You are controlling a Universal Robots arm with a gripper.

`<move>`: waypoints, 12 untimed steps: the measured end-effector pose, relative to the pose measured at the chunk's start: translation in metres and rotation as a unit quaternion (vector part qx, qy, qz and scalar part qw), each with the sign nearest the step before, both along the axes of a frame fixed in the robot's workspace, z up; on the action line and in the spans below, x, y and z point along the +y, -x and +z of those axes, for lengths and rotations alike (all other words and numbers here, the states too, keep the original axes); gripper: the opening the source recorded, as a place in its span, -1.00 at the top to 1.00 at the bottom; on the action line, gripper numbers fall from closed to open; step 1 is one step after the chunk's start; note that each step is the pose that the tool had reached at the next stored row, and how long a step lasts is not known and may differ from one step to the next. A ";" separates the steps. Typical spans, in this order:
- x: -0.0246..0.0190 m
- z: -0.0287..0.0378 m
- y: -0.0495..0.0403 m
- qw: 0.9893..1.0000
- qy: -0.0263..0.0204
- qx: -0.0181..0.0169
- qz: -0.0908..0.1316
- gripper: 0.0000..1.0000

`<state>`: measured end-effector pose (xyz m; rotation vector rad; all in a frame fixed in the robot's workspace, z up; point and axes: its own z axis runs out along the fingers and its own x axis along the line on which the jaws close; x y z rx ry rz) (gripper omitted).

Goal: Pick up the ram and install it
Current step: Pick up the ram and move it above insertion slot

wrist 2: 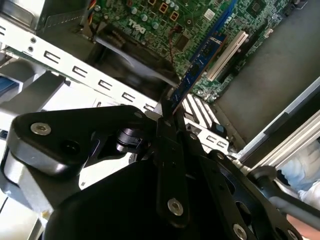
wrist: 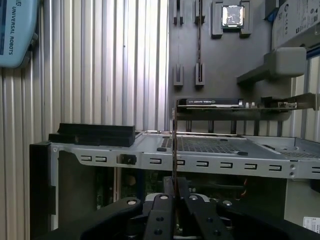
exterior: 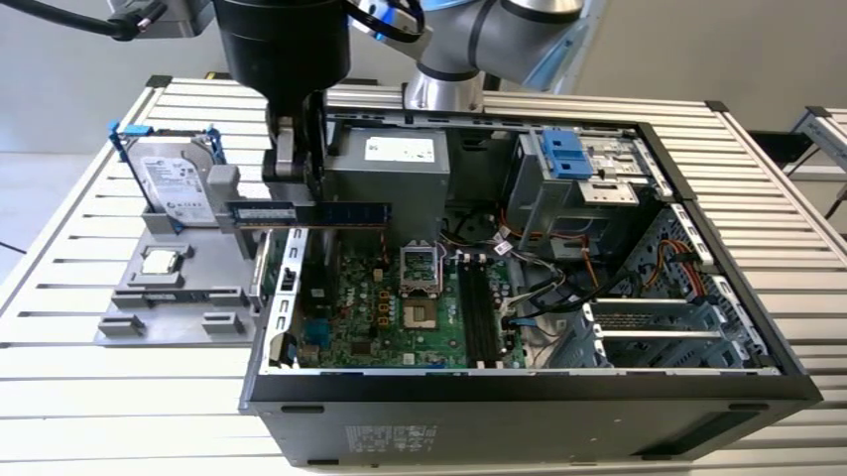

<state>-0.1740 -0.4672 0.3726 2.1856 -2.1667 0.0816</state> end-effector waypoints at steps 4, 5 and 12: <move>0.0000 0.0000 -0.0049 1.000 0.000 0.000 0.000 1.00; 0.0000 0.0000 -0.0063 1.000 0.000 0.000 0.000 1.00; 0.0000 0.0000 -0.0154 1.000 0.000 0.000 0.000 1.00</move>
